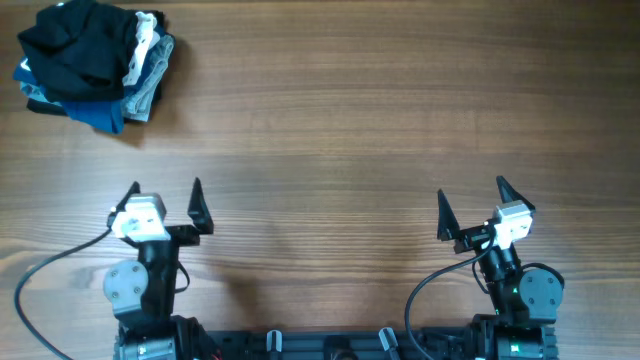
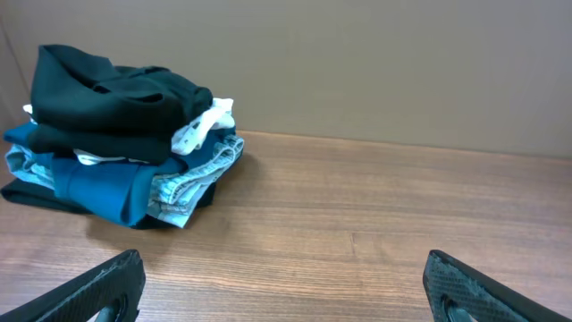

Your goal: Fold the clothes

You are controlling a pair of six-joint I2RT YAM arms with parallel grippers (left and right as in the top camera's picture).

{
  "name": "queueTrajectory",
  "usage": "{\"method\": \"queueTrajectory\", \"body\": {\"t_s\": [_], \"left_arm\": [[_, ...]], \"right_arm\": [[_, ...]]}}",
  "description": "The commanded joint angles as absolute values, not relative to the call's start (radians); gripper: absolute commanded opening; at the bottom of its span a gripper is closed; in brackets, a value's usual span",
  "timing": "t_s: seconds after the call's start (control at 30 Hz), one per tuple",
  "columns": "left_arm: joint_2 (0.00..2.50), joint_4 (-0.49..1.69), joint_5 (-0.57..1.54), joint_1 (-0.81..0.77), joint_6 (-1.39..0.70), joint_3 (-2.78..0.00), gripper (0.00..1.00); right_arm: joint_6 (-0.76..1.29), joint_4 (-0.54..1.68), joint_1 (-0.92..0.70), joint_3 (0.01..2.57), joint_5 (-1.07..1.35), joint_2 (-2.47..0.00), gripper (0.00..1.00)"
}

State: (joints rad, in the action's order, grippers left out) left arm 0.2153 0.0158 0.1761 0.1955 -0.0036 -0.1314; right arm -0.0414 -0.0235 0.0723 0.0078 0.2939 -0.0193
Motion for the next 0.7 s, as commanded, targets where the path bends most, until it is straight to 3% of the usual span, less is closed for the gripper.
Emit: {"method": "queueTrajectory", "body": {"t_s": [0.0, 0.2, 0.67], "left_arm": [[0.139, 0.019, 0.144, 0.14, -0.012, -0.068, 1.0], [0.014, 0.067, 0.129, 0.125, -0.011, -0.006, 1.0], [0.003, 0.065, 0.122, 0.125, -0.009, -0.006, 1.0]], "right_arm": [[-0.023, -0.025, 0.067, 0.006, 0.287, -0.011, 1.0], [-0.024, -0.025, 0.067, 0.006, 0.287, -0.011, 1.0], [-0.023, -0.025, 0.067, 0.006, 0.287, -0.011, 1.0]]}}
